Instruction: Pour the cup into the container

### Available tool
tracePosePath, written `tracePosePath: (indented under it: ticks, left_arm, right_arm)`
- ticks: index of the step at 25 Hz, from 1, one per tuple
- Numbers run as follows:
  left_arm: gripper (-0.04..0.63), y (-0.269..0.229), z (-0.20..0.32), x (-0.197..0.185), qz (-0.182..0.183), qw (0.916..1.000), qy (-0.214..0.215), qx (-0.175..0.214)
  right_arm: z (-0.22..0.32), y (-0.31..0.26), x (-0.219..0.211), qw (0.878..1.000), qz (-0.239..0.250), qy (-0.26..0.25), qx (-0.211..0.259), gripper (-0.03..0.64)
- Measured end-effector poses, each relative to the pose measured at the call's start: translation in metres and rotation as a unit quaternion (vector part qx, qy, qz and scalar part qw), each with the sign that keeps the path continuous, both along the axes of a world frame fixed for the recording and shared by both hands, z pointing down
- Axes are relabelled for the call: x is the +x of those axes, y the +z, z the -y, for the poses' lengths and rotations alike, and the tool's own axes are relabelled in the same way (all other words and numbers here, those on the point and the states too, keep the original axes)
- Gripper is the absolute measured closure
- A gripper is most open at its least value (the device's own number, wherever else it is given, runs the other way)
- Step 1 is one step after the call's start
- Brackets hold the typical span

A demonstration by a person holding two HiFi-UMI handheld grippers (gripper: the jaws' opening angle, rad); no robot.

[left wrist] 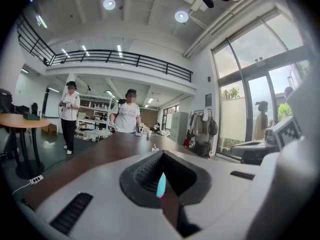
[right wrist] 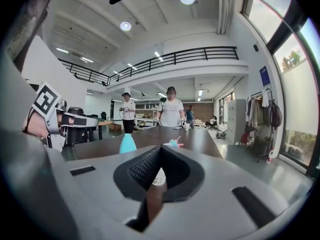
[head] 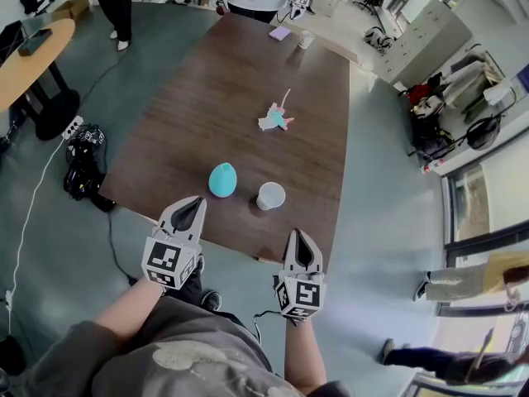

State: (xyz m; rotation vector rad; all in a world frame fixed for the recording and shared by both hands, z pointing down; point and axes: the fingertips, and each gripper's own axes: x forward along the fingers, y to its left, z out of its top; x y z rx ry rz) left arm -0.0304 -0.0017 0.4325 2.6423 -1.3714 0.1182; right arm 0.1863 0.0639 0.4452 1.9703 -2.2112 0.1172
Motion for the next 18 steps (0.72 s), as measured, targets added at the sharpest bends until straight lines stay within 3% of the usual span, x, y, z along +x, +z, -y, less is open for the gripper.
tracePosePath:
  ticks: [18]
  left_arm:
    - [0.588,-0.003,-0.046,-0.019,-0.009,0.9999,-0.005,0.007]
  right_arm:
    - [-0.029,-0.011,-0.032,0.999,-0.014,-0.032,0.024,0.629]
